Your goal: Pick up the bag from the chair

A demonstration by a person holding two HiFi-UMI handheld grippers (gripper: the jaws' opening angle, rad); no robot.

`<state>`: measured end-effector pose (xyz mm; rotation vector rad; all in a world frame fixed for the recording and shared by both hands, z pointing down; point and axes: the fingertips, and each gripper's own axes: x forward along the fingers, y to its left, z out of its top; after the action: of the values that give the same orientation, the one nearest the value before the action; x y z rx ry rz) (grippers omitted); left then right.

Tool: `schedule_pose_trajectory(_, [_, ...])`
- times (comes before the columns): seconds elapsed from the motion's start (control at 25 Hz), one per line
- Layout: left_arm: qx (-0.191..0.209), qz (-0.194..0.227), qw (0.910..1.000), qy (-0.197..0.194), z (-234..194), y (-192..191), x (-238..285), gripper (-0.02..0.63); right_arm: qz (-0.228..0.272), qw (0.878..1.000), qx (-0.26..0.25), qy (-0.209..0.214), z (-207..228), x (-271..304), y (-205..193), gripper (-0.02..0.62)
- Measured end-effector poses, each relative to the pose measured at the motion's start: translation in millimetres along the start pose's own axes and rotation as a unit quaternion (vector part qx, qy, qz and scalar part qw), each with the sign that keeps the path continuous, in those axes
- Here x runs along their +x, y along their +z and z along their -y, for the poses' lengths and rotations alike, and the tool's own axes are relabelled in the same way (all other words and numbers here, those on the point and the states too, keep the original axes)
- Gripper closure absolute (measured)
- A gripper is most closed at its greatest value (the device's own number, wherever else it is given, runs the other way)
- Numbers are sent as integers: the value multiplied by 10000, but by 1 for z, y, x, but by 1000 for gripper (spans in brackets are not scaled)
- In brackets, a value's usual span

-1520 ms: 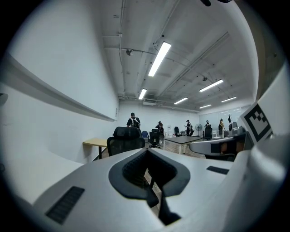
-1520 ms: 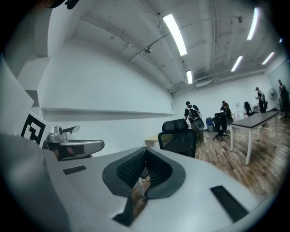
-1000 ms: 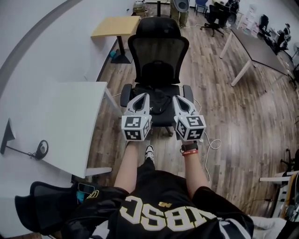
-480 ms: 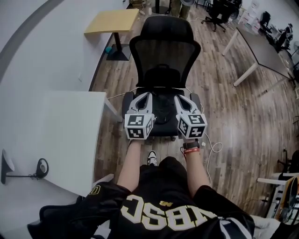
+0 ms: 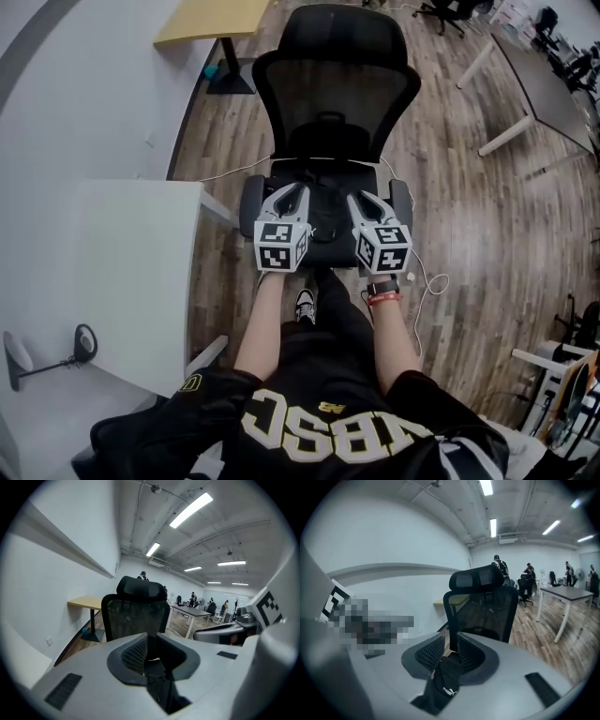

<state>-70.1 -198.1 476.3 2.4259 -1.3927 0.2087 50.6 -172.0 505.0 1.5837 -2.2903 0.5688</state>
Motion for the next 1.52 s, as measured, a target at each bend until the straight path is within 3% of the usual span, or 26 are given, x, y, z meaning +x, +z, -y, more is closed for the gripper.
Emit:
schedule_pose_trajectory(0.36, [-173,-985,9950,46,-15,-66,65,438,-562,9973,474,43,54,55,-46,468])
schedule_pose_trajectory(0.6, [-549,-1688,9841,92,-30,-126,97,360,-1058,9918,716,101,76,87,-89,419])
schedule_pose_trajectory(0.84, [-796,-2057,9748,331,-55,-178,124,321,-1705,9820,803,148,90,124,-149,380])
schedule_pose_trajectory(1.08, [-1181,-2618,9564,536,-82,-243,139,287,-2272,9685,998,219,98,158,-208,320])
schedule_pose_trajectory(1.28, [-1367,-2941,9398,1082,-113,-289,145,267,-2542,9613,1032,232,106,183,-243,310])
schedule_pose_trajectory(1.52, [-1106,-3257,9287,1383,-138,-333,160,249,-2814,9539,1016,227,125,206,-284,308])
